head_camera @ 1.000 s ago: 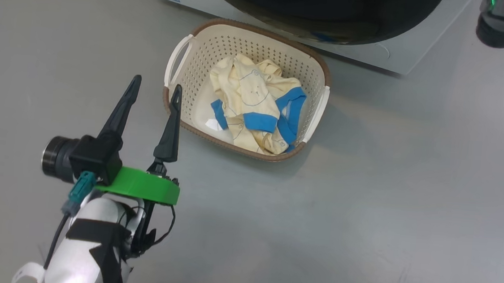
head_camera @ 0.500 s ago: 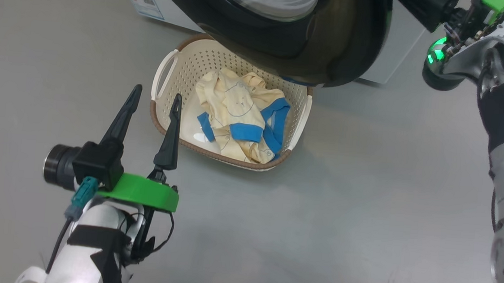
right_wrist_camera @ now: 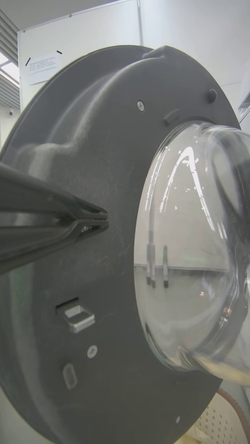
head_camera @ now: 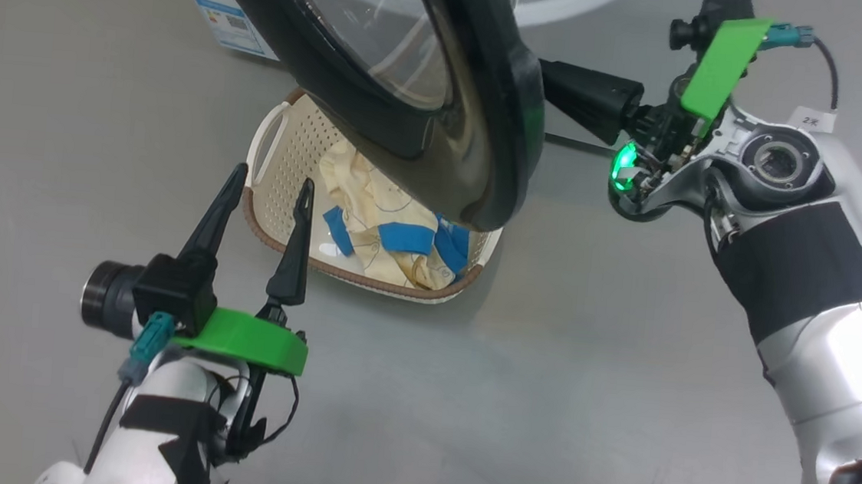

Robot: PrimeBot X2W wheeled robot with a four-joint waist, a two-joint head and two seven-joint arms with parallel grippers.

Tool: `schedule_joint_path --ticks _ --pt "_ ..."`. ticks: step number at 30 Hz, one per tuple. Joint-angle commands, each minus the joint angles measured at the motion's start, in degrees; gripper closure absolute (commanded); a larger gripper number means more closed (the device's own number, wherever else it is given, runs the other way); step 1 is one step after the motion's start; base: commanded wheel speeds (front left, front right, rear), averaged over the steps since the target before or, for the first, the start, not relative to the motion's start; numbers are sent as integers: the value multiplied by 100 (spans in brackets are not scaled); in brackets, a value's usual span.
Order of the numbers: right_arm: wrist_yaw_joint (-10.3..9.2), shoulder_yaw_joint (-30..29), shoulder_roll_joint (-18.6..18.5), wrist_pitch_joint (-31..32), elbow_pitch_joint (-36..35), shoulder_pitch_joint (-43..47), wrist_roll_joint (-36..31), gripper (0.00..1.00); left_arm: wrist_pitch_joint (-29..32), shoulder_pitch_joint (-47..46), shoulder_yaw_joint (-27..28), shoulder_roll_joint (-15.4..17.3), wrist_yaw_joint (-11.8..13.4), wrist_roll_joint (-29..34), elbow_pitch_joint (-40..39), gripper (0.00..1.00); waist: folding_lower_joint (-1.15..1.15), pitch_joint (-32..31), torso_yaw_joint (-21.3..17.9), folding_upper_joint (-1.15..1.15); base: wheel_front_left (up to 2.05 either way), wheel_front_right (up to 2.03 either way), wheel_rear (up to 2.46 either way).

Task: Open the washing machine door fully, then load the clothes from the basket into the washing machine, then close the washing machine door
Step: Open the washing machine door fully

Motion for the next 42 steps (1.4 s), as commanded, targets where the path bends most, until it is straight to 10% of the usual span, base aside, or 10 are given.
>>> schedule_joint_path --ticks 1,24,38,39,41,42 --pt "-16 170 174 -54 -288 15 124 100 -55 -28 147 139 -33 -12 -143 0 0 -16 -10 0 0 0 0" --pt "-16 2013 174 -812 -848 211 1156 100 -55 66 61 148 -36 9 12 0 0 -268 -50 0 0 0 0" --pt "-16 1656 -187 -2630 -1152 280 1009 100 -55 108 213 210 -27 35 40 0 0 -328 -222 0 0 0 0" --pt "-16 1621 -254 -2827 -1198 304 901 94 -55 115 236 220 -20 36 38 0 0 -330 -248 0 0 0 0" --pt "-16 1523 -378 -3243 -1260 373 712 9 -55 143 285 245 -6 37 37 0 0 -357 -301 0 0 0 0" --pt "-16 1502 -452 -3429 -1286 405 590 0 -55 164 308 258 1 37 40 0 0 -378 -328 0 0 0 0"
